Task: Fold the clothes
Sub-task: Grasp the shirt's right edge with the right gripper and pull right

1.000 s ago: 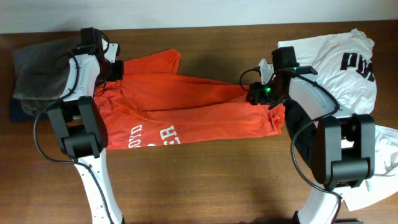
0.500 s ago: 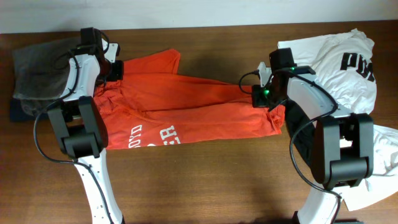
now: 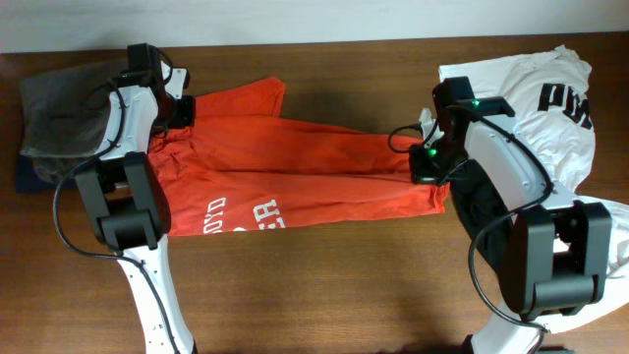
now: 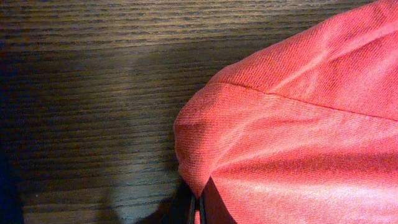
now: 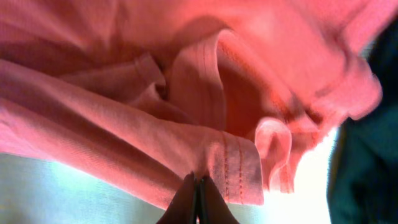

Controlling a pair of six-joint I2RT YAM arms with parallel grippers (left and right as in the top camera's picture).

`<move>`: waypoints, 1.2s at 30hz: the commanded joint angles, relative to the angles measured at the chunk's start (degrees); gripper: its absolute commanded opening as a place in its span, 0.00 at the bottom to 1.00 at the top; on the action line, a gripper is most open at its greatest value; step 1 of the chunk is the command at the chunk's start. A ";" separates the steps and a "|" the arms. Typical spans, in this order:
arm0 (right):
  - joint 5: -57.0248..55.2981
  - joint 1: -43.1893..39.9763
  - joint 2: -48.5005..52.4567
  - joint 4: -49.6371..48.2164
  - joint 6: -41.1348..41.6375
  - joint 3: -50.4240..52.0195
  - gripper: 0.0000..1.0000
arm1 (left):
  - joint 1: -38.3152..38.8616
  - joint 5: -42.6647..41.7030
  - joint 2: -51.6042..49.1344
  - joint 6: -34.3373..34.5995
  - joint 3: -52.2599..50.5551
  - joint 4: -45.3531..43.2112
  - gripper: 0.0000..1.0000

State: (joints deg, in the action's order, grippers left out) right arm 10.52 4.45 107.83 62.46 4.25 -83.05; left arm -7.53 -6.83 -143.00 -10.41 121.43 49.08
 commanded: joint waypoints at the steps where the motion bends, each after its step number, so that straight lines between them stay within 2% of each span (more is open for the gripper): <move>1: -4.68 -0.37 -1.40 3.08 1.51 -0.57 0.04 | -0.79 0.70 -0.98 0.48 0.79 0.46 0.01; 10: -6.56 -2.97 -1.40 9.07 2.25 0.04 0.04 | -0.79 2.27 -0.98 0.46 0.79 0.48 0.00; 14: -6.73 -3.02 -1.40 8.83 2.23 1.70 0.04 | -0.79 2.40 -0.98 0.04 0.79 0.46 0.01; 15: -6.73 -3.02 -1.40 8.31 2.21 2.19 0.10 | -0.79 2.38 -0.98 0.07 0.79 0.44 0.01; 17: -6.73 -3.04 -1.40 7.41 2.23 2.60 0.44 | -0.79 2.40 -0.98 0.04 0.79 0.44 0.00; 19: -6.78 -3.04 -1.40 6.16 2.19 2.60 0.72 | -0.79 2.40 -0.98 0.04 0.79 0.44 0.01; 21: -6.82 -3.04 -1.40 4.26 2.03 2.58 0.80 | -0.81 2.43 -0.98 0.00 0.79 0.46 0.01; 26: -6.99 -4.15 -1.40 0.87 2.01 0.46 0.80 | -0.79 3.28 -0.98 -0.39 0.94 0.48 0.01; 28: -6.95 -5.11 -1.40 -0.66 1.49 -1.46 0.76 | -0.79 3.26 -0.98 -0.37 1.40 0.48 0.00; 33: -6.12 -6.80 -1.36 -10.97 -6.03 -3.32 0.66 | -0.50 3.21 -0.98 -0.39 3.93 0.48 0.01; 36: -6.58 -6.78 -0.44 -16.00 -8.52 -3.32 0.66 | 0.28 3.21 -0.98 -1.92 5.51 0.57 0.09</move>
State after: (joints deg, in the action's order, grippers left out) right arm 4.67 -2.44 107.61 48.84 0.12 -85.34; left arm -7.53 -4.84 -143.06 -10.66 123.94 49.74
